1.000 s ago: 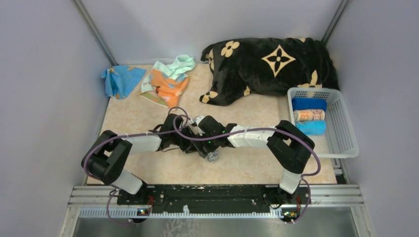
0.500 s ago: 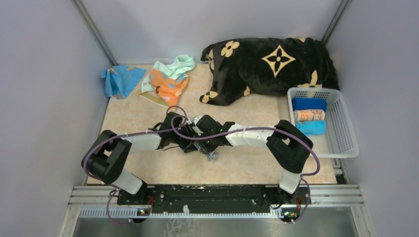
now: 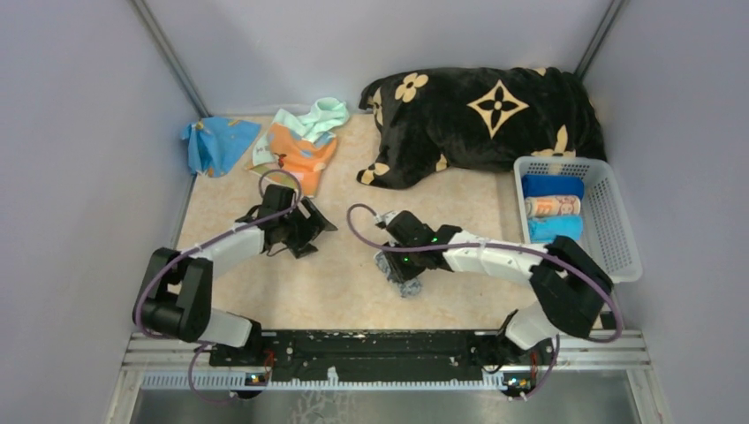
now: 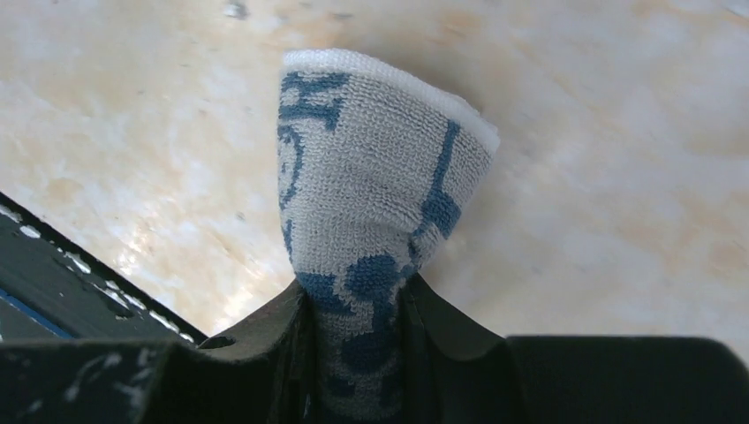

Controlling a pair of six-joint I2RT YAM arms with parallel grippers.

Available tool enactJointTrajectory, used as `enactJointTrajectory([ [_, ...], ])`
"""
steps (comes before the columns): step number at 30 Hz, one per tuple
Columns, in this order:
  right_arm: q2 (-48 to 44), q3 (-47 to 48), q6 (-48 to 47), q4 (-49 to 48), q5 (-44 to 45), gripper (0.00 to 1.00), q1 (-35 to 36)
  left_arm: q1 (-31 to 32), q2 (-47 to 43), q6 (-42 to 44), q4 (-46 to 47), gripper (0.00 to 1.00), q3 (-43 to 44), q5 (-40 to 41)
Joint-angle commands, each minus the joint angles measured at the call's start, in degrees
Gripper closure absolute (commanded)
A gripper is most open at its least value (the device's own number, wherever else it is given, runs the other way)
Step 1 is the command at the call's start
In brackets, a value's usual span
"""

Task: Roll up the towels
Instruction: Pick up the towel at the center of the board, then place the towel in the bin.

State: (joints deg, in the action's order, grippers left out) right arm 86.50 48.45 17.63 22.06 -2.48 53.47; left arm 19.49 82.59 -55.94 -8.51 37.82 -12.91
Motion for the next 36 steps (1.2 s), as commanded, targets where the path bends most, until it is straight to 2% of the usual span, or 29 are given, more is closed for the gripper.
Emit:
enactJointTrajectory([
  [1,-11.71,-1.00,4.35,6.15,3.05,0.84,-6.29,-3.94,-5.03,8.28,-9.38,0.11,4.52,4.47],
  [4,-18.90,-1.14,6.95,9.19,4.77,0.85,-13.39,-5.18,-8.45,14.01,-14.14,0.09,8.93,7.25],
  [9,-28.86,1.03,9.67,17.07,8.71,0.87,-29.39,-5.86,-15.26,23.32,-18.32,0.07,14.96,13.88],
  [11,-30.82,2.04,10.07,19.55,9.47,0.87,-36.40,-6.10,-18.20,26.59,-17.16,0.05,15.74,14.68],
  [13,-31.98,3.23,11.07,21.83,11.76,0.99,-42.87,-6.19,-20.22,30.11,-17.55,0.03,17.52,15.43],
  [14,-32.49,3.44,12.07,22.69,14.69,1.00,-45.19,-6.19,-20.91,31.71,-17.91,0.03,18.41,16.52],
  [17,-34.04,3.43,14.67,23.56,18.43,1.00,-51.75,-6.13,-22.75,34.74,-18.38,0.02,19.07,21.72],
  [20,-34.68,4.52,17.03,24.65,20.38,1.00,-58.50,-6.13,-23.82,35.08,-17.65,0.01,17.45,22.12],
  [27,-33.37,5.62,20.83,23.01,25.12,1.00,-71.61,-6.14,-24.46,34.80,-16.73,0.01,15.24,20.59],
  [33,-30.33,-0.07,25.43,19.04,29.58,1.00,-78.08,-6.29,-24.05,34.49,-16.45,0.01,14.66,19.54],
  [36,-28.46,-2.73,26.53,16.89,29.55,1.00,-78.73,-6.30,-24.17,34.82,-16.24,0.01,14.28,18.97],
])
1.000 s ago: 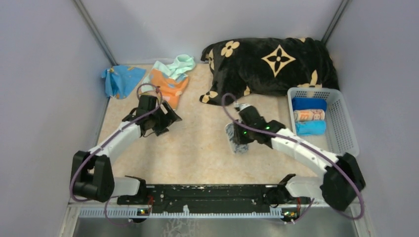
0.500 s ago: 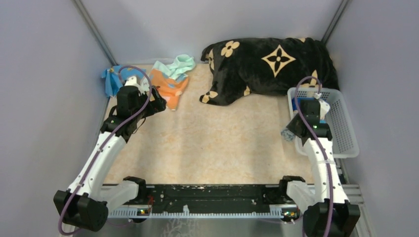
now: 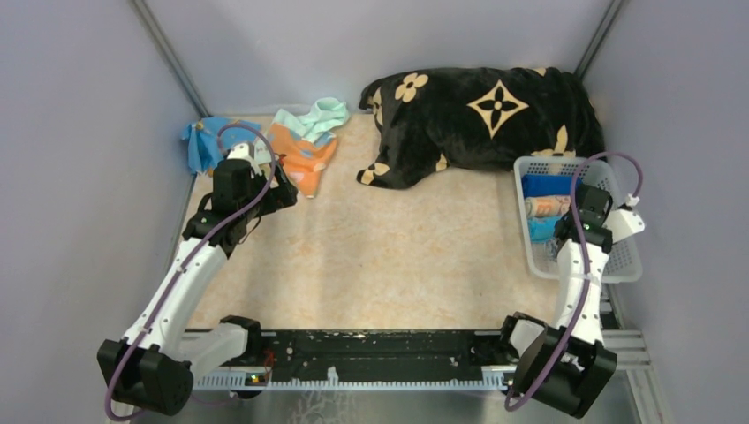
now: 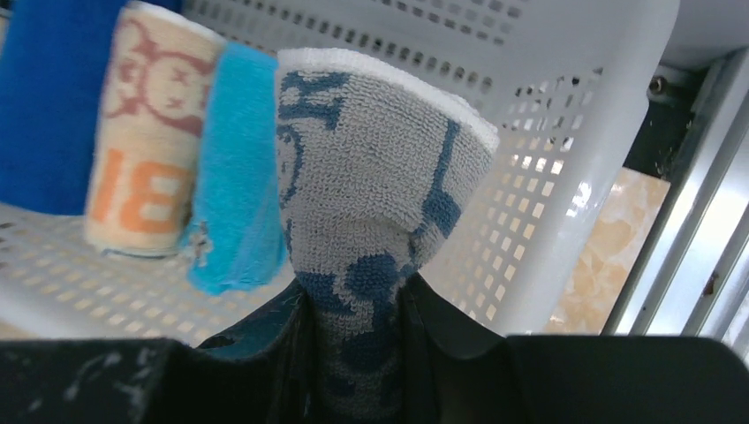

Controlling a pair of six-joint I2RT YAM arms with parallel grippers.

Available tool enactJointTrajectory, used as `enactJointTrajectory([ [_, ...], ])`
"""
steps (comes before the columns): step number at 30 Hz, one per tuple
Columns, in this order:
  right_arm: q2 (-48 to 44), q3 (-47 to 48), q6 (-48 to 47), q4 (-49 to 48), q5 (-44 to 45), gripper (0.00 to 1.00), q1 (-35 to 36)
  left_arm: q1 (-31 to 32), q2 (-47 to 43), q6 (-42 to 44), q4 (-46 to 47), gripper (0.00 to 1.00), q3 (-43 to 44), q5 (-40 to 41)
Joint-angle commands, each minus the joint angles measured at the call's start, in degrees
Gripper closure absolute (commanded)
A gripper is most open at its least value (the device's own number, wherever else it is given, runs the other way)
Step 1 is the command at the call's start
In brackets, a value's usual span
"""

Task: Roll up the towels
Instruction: Place the towel in the bin.

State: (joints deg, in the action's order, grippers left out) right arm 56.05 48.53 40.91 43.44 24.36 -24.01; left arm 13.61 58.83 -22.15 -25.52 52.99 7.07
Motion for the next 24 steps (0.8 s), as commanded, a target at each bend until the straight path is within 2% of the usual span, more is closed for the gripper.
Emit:
enactJointTrajectory([
  [1,2.63,-3.81,3.45,-5.46,2.72,1.00,-1.30,-0.42,-0.65,1.08,0.92,0.01,-1.14,-0.90],
  [9,6.67,-11.07,6.02,-13.26,3.58,1.00,-1.30,-0.50,-0.49,0.84,2.19,0.01,-2.20,-1.64],
  [17,11.36,-15.19,6.85,-26.48,-4.83,1.00,-1.29,-0.60,0.00,1.17,1.83,0.01,-2.08,-1.37],
  [24,12.41,-16.91,9.58,-34.21,-9.58,1.00,-1.30,-0.84,0.20,1.26,2.14,0.01,-2.15,-1.39],
])
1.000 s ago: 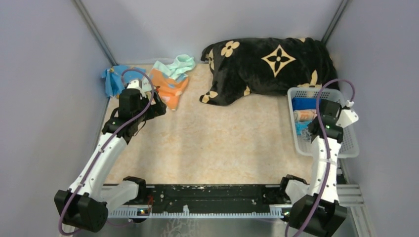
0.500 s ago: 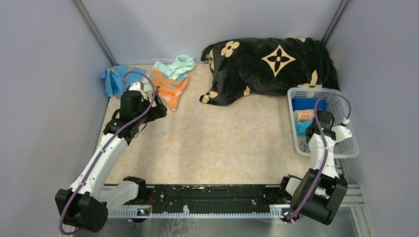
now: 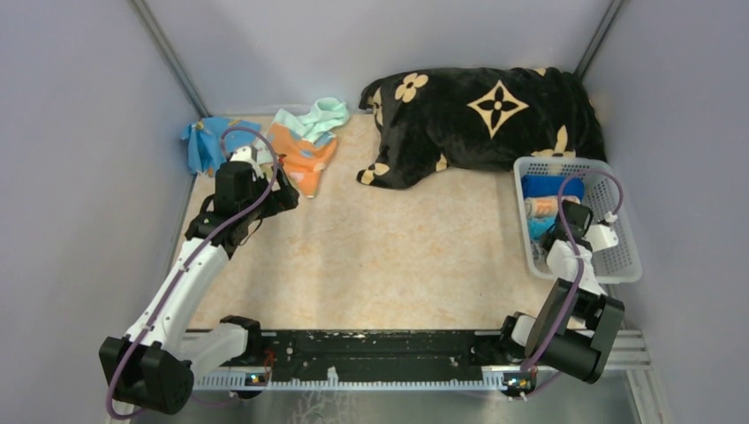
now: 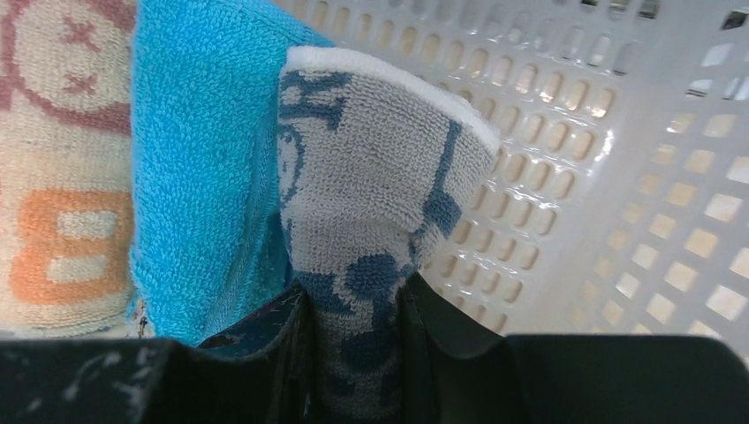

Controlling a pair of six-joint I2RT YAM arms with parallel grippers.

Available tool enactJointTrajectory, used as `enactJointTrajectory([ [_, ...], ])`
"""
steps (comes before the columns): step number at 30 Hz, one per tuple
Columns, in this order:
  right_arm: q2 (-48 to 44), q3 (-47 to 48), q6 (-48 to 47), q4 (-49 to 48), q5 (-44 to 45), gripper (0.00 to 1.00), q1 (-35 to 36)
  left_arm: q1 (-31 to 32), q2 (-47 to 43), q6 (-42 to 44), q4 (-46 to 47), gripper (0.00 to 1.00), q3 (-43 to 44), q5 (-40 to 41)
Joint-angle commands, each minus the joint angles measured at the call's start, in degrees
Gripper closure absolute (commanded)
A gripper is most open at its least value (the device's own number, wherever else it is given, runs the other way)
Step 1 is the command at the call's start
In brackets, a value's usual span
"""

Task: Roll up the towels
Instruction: Place the towel in the bin.

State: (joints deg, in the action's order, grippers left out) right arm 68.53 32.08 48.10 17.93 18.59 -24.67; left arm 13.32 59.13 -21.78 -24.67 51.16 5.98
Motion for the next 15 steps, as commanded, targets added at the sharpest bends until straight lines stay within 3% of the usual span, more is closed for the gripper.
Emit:
enactJointTrajectory([
  [1,0.07,-0.73,2.99,-9.28,-3.83,1.00,-0.61,-0.62,-0.08,0.90,1.29,0.01,-0.27,-0.32],
  [7,3.03,-0.83,3.45,-11.36,-5.30,0.91,-0.65,-1.08,0.06,0.90,1.48,0.01,-0.36,-0.92],
  [15,1.03,0.36,2.42,-5.94,-2.82,0.67,-0.64,-1.54,0.10,0.89,1.54,0.01,-0.37,-1.49],
])
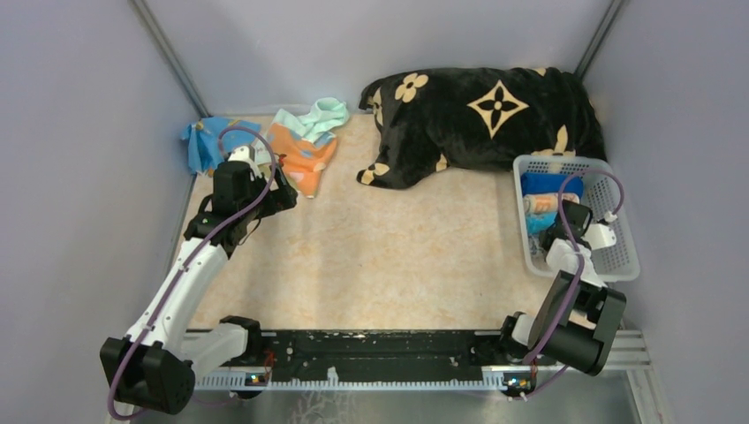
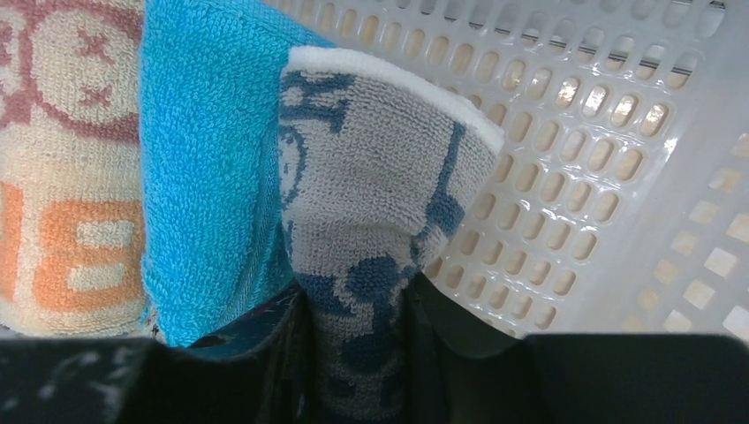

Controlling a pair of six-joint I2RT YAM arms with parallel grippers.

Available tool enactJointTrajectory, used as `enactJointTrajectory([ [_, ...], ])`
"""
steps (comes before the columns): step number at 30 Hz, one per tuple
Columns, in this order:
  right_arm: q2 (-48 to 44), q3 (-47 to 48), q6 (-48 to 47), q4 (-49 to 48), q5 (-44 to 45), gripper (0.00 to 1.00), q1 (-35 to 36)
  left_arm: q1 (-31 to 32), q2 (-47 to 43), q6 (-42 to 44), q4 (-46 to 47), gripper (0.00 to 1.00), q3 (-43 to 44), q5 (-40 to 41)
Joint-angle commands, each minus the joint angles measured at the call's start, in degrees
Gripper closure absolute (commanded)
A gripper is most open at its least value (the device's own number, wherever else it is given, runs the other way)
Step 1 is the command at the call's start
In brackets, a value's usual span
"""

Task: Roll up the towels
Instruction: Place the towel in the bin.

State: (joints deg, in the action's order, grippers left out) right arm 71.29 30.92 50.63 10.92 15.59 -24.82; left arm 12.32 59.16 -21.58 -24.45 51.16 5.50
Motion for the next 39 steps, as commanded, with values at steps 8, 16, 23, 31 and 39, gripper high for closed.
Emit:
enactJointTrajectory([
  [8,-5.66,3.24,0.25,5.05,1.36,0.53,-0.49,-0.87,0.08,0.60,1.25,0.01,-0.36,-1.34],
  [16,-6.45,3.29,1.06,7.47,1.48,0.36,-0.45,-1.15,0.19,0.64,1.31,0.01,-0.40,-1.54],
  [23,-10.96,4.04,1.10,10.05,1.35,0.18,-0.49,-1.49,0.62,0.57,1.33,0.01,-0.36,-2.29],
  [31,-17.77,6.61,-1.39,14.32,0.98,0.09,-0.47,-2.11,0.83,0.53,1.46,0.01,-0.27,-2.85],
  [39,-24.76,8.61,-18.46,6.25,-20.29,0.06,0.46,-3.90,5.13,-1.97,1.68,0.01,2.37,-2.63],
])
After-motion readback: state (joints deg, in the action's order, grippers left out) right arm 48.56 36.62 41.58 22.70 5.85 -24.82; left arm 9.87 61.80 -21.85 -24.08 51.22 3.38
